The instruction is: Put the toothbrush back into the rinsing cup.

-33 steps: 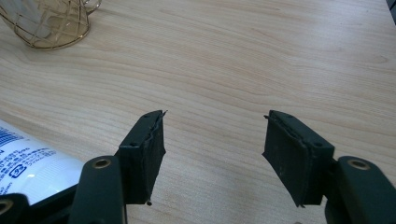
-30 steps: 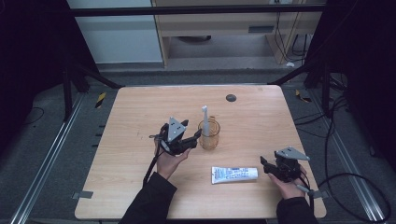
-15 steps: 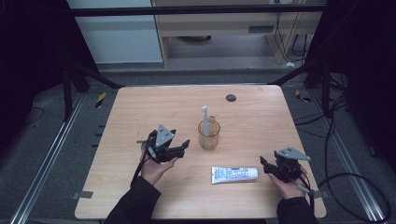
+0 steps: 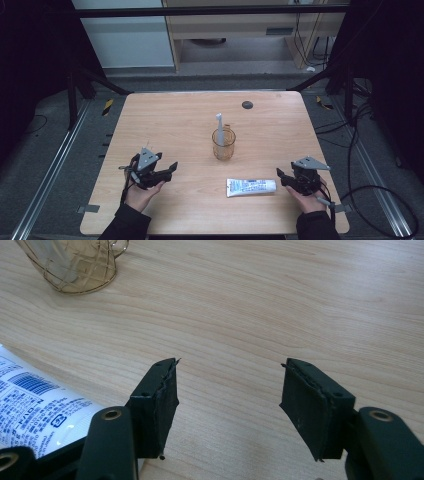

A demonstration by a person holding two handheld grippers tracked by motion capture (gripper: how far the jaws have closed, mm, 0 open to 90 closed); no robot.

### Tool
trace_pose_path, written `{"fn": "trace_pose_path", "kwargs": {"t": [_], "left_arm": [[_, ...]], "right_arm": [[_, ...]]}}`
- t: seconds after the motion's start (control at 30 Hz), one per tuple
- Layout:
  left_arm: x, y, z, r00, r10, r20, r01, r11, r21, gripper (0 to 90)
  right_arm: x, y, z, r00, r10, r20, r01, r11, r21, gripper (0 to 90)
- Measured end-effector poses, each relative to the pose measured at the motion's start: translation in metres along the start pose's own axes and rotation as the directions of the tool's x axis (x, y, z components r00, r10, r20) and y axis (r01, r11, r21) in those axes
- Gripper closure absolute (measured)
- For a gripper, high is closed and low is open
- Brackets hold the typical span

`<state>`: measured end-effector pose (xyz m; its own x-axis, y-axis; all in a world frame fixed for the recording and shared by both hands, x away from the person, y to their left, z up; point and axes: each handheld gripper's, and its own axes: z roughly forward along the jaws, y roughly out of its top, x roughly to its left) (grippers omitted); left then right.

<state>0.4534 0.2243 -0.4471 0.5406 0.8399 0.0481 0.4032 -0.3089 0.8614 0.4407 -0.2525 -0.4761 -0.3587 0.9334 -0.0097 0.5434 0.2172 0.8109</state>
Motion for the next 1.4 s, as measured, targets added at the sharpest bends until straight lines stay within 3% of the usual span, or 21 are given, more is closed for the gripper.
{"fn": "trace_pose_path", "kwargs": {"t": [0.27, 0.57, 0.67, 0.8, 1.07, 1.4], "left_arm": [[0.014, -0.022, -0.021, 0.9978, -0.003, -0.067, 0.007, 0.9984, 0.056, 34.5], [0.026, -0.043, -0.043, 0.9911, -0.027, -0.130, 0.036, 0.9969, 0.070, 40.1], [0.028, -0.044, -0.044, 0.9889, -0.043, -0.142, 0.052, 0.9969, 0.060, 42.7], [0.027, -0.045, -0.042, 0.9881, -0.024, -0.152, 0.035, 0.9965, 0.075, 46.1], [0.032, -0.045, -0.042, 0.9842, -0.043, -0.172, 0.057, 0.9952, 0.080, 48.7], [0.033, -0.044, -0.039, 0.9839, -0.040, -0.174, 0.059, 0.9930, 0.103, 48.8]], "right_arm": [[0.003, 0.003, 0.001, 0.9997, -0.010, -0.023, 0.010, 1.000, 0.006, 43.3], [0.012, 0.006, 0.003, 0.9975, -0.019, -0.068, 0.021, 0.999, 0.040, 54.6], [0.015, 0.009, 0.006, 0.9965, -0.029, -0.079, 0.034, 0.998, 0.059, 59.4], [0.018, 0.012, 0.012, 0.9946, -0.040, -0.095, 0.049, 0.995, 0.087, 69.5], [0.022, 0.014, 0.017, 0.9916, -0.038, -0.124, 0.052, 0.992, 0.114, 84.6], [0.021, 0.010, 0.018, 0.9882, -0.033, -0.149, 0.054, 0.988, 0.142, 89.8]]}}
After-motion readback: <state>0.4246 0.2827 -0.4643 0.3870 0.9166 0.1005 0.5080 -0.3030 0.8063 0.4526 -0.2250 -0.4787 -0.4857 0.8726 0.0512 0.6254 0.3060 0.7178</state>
